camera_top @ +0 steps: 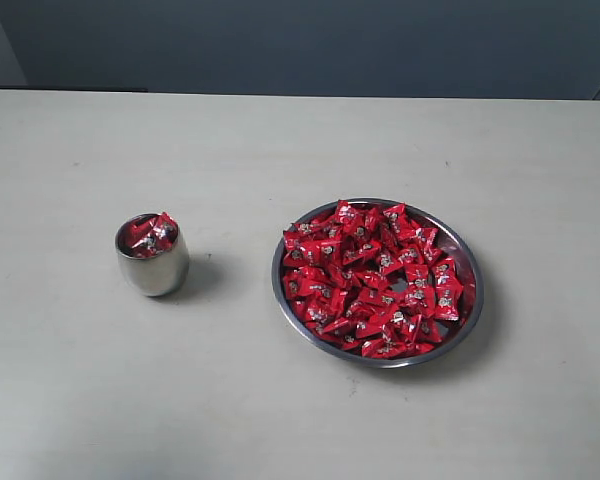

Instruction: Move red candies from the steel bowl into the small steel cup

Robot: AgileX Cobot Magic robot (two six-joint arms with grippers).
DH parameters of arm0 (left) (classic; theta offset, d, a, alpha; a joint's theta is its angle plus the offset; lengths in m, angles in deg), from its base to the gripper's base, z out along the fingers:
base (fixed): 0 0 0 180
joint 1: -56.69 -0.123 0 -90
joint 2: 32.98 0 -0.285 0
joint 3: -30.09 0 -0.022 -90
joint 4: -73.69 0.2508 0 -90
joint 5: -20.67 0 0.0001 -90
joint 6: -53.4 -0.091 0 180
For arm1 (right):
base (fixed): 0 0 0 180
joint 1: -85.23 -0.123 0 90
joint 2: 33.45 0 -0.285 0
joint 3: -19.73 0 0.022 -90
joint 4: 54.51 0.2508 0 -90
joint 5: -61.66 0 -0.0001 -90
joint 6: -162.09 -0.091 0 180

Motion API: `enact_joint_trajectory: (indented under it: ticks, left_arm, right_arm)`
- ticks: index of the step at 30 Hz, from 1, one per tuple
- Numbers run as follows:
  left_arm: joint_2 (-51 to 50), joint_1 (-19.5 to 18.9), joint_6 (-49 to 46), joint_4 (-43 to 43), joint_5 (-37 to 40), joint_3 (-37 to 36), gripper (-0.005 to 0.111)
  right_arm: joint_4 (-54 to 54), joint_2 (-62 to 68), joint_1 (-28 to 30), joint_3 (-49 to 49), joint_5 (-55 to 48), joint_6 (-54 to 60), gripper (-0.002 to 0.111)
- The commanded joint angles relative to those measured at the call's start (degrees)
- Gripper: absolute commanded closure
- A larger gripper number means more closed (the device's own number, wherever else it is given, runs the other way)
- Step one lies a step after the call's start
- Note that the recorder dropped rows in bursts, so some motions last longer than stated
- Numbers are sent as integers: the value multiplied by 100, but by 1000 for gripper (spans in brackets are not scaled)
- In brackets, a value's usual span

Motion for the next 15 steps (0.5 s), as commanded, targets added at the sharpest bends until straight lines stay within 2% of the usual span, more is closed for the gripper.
enact_joint_trajectory:
  ticks: [1,6,15]
  left_arm:
    - [26,-4,7,6,-26,-22,106]
    - [26,-4,7,6,-42,-22,106]
    - [26,-4,7,6,-39,-22,106]
  right_arm:
    - [243,-42,8,32,-217,18,109]
    - [846,-42,8,32,-1133,28,109]
    - [962,-42,8,32,-1458,368,109]
